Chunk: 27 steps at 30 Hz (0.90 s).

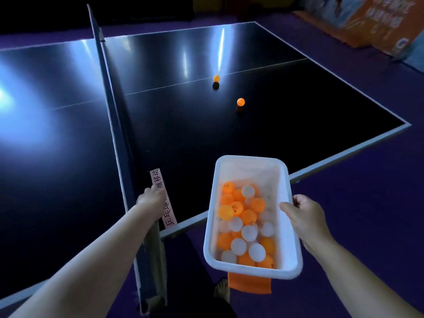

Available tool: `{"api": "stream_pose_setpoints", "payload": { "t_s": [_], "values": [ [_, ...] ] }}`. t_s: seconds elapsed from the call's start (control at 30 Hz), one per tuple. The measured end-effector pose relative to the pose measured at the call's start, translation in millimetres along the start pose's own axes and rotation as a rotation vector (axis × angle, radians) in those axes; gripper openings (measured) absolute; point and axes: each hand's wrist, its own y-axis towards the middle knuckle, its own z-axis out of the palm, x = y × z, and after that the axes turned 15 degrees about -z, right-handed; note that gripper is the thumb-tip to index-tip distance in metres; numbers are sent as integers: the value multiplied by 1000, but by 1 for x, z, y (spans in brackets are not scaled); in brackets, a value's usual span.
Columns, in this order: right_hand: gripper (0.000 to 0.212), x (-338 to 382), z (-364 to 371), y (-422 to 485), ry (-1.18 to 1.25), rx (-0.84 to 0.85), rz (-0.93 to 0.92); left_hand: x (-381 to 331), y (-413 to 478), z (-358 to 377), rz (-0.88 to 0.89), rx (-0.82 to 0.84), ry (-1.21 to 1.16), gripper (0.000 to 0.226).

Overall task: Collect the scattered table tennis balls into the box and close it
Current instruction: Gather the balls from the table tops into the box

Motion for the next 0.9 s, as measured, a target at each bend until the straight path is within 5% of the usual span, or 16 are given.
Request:
{"api": "stream_pose_setpoints", "payload": {
  "t_s": [0.13,0.33,0.5,0.63,0.73,0.9],
  "values": [
    [18,4,-10,44,-12,70,-25,-10,11,4,-90,-20,138,52],
    [13,-2,-22,104,-32,107,-75,-8,17,1,-175,-1,120,38],
    [13,-17,-21,150,-20,169,-98,-37,10,-27,-242,2,-557,29],
    [14,-29,-29,189,-14,237,-137,-96,-14,-77,-105,-129,-1129,12],
    [13,-37,-46,220,-8,280,-171,-161,-31,-114,71,-273,-1248,7],
    [13,-57,-95,282,-36,319,-239,-276,-34,-150,227,-267,-1176,20]
  ]
}}
